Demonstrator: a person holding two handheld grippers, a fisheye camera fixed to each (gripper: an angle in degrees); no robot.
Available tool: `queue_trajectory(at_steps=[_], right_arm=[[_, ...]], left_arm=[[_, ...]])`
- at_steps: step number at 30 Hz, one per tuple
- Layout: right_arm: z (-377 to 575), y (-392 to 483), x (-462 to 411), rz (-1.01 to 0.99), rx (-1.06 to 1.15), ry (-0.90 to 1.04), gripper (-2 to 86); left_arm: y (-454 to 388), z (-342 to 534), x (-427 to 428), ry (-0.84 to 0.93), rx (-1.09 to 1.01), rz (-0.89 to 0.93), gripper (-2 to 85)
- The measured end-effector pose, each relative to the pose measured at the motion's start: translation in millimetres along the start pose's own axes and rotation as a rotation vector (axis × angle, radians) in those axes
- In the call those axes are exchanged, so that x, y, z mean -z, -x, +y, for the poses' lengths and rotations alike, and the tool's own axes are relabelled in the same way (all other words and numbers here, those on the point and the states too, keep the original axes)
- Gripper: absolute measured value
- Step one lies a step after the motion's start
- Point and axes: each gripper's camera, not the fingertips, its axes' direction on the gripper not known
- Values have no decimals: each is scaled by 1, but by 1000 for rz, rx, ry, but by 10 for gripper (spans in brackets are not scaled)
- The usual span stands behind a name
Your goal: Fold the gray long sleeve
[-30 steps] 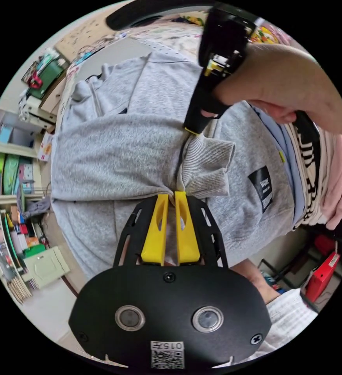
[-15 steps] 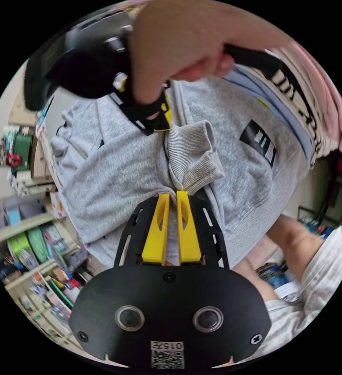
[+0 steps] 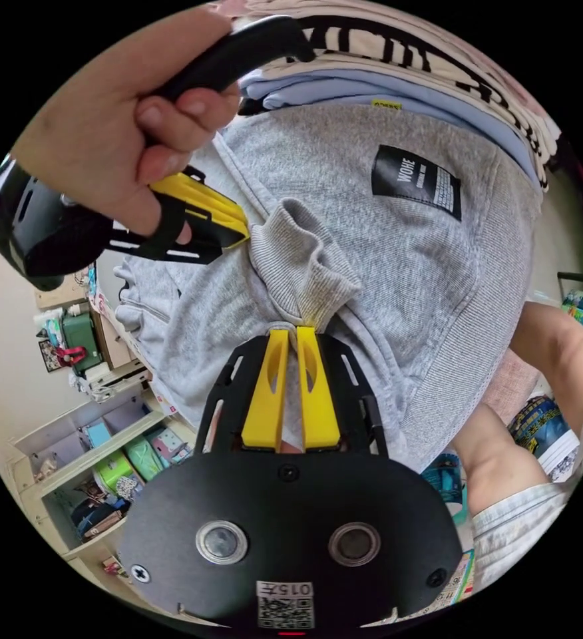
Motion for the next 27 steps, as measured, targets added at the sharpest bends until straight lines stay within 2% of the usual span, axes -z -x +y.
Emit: queue_trajectory(at_steps=[10, 12, 14, 15, 17, 18, 20, 22, 23, 27], right_arm=[[10, -20, 18, -75, -37, -33, -5], [12, -24, 23, -101, -26, -22, -7], [15, -32, 32, -163, -5, -10, -9], [17, -34, 35, -173, -3, -14, -9], [26, -39, 43, -159, -5, -37, -9], [28, -40, 45, -148, -6, -46, -9], [36, -41, 52, -128, -21, -83, -6], [38, -42, 53, -134, -39, -91, -1], [39, -42, 51, -128, -47, -84, 5], [43, -42, 50, -103, -65, -61, 61]], left_arm=[[-32, 52, -78, -13, 78, 27, 6], [-19, 77, -96, -53, 239, 144, 8], [7, 133, -131, -110, 567, 413, 10], [12, 149, -142, -128, 661, 484, 11], [17, 222, -194, -238, 1087, 825, 12], [12, 240, -211, -271, 1201, 920, 12], [-28, 295, -278, -384, 1563, 1222, 13], [-67, 314, -320, -380, 1734, 1333, 13], [-86, 318, -338, -352, 1767, 1325, 14], [-108, 317, -365, -280, 1687, 1184, 15]])
